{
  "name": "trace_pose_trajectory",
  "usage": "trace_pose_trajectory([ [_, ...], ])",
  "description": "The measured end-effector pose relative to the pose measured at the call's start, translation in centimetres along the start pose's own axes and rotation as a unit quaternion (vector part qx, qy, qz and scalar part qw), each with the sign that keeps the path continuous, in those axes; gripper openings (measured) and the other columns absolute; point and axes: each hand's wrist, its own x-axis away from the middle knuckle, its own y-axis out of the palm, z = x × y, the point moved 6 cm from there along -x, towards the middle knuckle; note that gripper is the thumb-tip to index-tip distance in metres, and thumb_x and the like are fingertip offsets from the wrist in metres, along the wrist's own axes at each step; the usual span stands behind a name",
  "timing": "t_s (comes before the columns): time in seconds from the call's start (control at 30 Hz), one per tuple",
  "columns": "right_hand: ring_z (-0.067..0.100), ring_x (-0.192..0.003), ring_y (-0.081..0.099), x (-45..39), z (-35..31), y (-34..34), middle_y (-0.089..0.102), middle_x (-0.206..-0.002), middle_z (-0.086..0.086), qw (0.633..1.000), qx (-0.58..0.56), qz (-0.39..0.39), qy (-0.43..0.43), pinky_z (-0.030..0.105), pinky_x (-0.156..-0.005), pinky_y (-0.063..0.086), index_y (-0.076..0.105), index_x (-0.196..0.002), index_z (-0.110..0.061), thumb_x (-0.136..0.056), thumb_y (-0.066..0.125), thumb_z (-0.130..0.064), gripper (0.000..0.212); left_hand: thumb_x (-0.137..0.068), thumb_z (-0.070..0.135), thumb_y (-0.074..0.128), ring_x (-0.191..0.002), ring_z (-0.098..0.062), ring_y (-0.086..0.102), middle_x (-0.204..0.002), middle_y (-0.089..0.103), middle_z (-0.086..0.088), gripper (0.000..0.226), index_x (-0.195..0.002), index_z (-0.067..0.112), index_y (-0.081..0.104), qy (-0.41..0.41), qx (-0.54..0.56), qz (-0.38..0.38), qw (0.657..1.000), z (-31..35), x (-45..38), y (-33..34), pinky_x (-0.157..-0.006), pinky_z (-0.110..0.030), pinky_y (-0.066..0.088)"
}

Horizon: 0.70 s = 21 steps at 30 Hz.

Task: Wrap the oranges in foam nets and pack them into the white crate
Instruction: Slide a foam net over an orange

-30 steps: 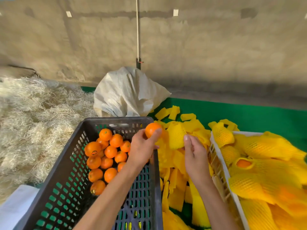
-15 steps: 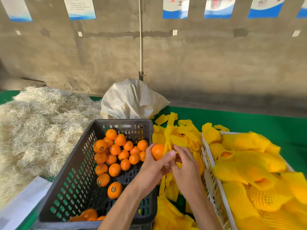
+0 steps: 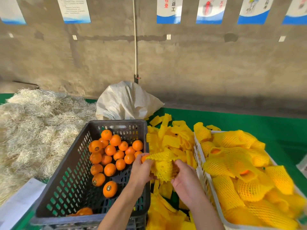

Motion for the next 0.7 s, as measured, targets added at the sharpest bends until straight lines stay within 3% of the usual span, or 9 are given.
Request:
trace_pose_trajectory([
  [0.13, 0.031, -0.105, 0.071, -0.6, -0.5, -0.3, 0.075, -0.111, 0.015, 0.996, 0.084, 0.006, 0.026, 0.041, -0.077, 0.061, 0.074, -0.111, -0.01, -0.091, 0.069, -0.023, 0.025, -0.068, 0.01, 0.052, -0.07, -0.028, 0.056, -0.085, 0.057, -0.012, 0.022, -0.088, 0.008, 0.06, -0.145, 0.183, -0.146, 0.961, -1.3, 1.9, 2.1, -0.054, -0.033, 0.042],
  [0.23, 0.036, -0.109, 0.068, -1.1, -0.5, -1.3, 0.075, -0.112, 0.013, 0.997, 0.058, 0.011, 0.058, 0.046, -0.079, 0.061, 0.071, -0.115, -0.018, -0.083, 0.079, -0.031, 0.036, -0.07, 0.009, 0.043, -0.069, -0.031, 0.055, -0.085, 0.058, -0.014, 0.022, -0.077, 0.005, 0.064, -0.197, 0.24, -0.202, 0.929, -1.5, 2.7, 2.7, -0.055, -0.032, 0.043],
  [0.37, 0.041, -0.105, 0.069, -1.7, 0.3, -1.8, 0.075, -0.11, 0.016, 0.993, 0.078, 0.039, 0.077, 0.054, -0.089, 0.059, 0.069, -0.116, -0.014, -0.077, 0.081, -0.042, 0.049, -0.076, 0.01, 0.034, -0.095, -0.04, 0.061, -0.111, 0.064, -0.021, 0.04, -0.087, -0.001, 0.07, -0.194, 0.272, -0.247, 0.91, -1.4, 3.0, 3.4, -0.074, -0.043, 0.049],
  [0.43, 0.038, -0.098, 0.071, -2.0, 0.5, -1.7, 0.077, -0.101, 0.014, 0.992, 0.099, 0.063, 0.054, 0.047, -0.075, 0.062, 0.071, -0.108, -0.013, -0.074, 0.082, -0.044, 0.047, -0.076, 0.009, 0.029, -0.09, -0.039, 0.065, -0.101, 0.066, -0.019, 0.04, -0.078, -0.001, 0.068, -0.174, 0.286, -0.242, 0.911, -1.2, 3.1, 3.4, -0.08, -0.044, 0.051],
  [0.53, 0.031, -0.086, 0.073, -2.2, 0.6, -1.4, 0.079, -0.087, 0.006, 0.989, 0.126, 0.075, 0.019, 0.035, -0.057, 0.059, 0.076, -0.095, -0.014, -0.079, 0.081, -0.036, 0.028, -0.075, 0.009, 0.032, -0.069, -0.032, 0.065, -0.076, 0.061, -0.014, 0.03, -0.059, 0.006, 0.057, -0.157, 0.317, -0.222, 0.909, -0.9, 3.2, 3.3, -0.07, -0.04, 0.055],
  [0.6, 0.031, -0.083, 0.072, -2.6, 0.0, -2.1, 0.078, -0.083, 0.009, 0.981, 0.162, 0.099, -0.022, 0.04, -0.063, 0.06, 0.076, -0.085, -0.012, -0.088, 0.075, -0.03, 0.018, -0.076, 0.013, 0.038, -0.077, -0.029, 0.065, -0.083, 0.064, -0.013, 0.029, -0.068, 0.005, 0.065, -0.155, 0.311, -0.246, 0.905, -0.8, 3.4, 3.8, -0.075, -0.039, 0.054],
  [0.67, 0.038, -0.09, 0.067, -3.1, -1.0, -2.8, 0.072, -0.08, 0.015, 0.967, 0.218, 0.115, -0.071, 0.052, -0.083, 0.057, 0.071, -0.084, -0.004, -0.097, 0.064, -0.017, 0.019, -0.086, 0.025, 0.044, -0.103, -0.03, 0.062, -0.112, 0.069, -0.016, 0.044, -0.102, 0.001, 0.076, -0.152, 0.269, -0.275, 0.91, -0.8, 3.4, 4.4, -0.092, -0.039, 0.045],
  [0.7, 0.038, -0.092, 0.064, -3.2, -1.4, -3.2, 0.069, -0.08, 0.013, 0.963, 0.232, 0.109, -0.085, 0.053, -0.089, 0.055, 0.069, -0.089, 0.0, -0.099, 0.059, -0.007, 0.016, -0.092, 0.033, 0.047, -0.115, -0.031, 0.057, -0.125, 0.067, -0.018, 0.05, -0.122, 0.002, 0.073, -0.154, 0.249, -0.281, 0.914, -0.9, 3.3, 4.7, -0.098, -0.04, 0.039],
])
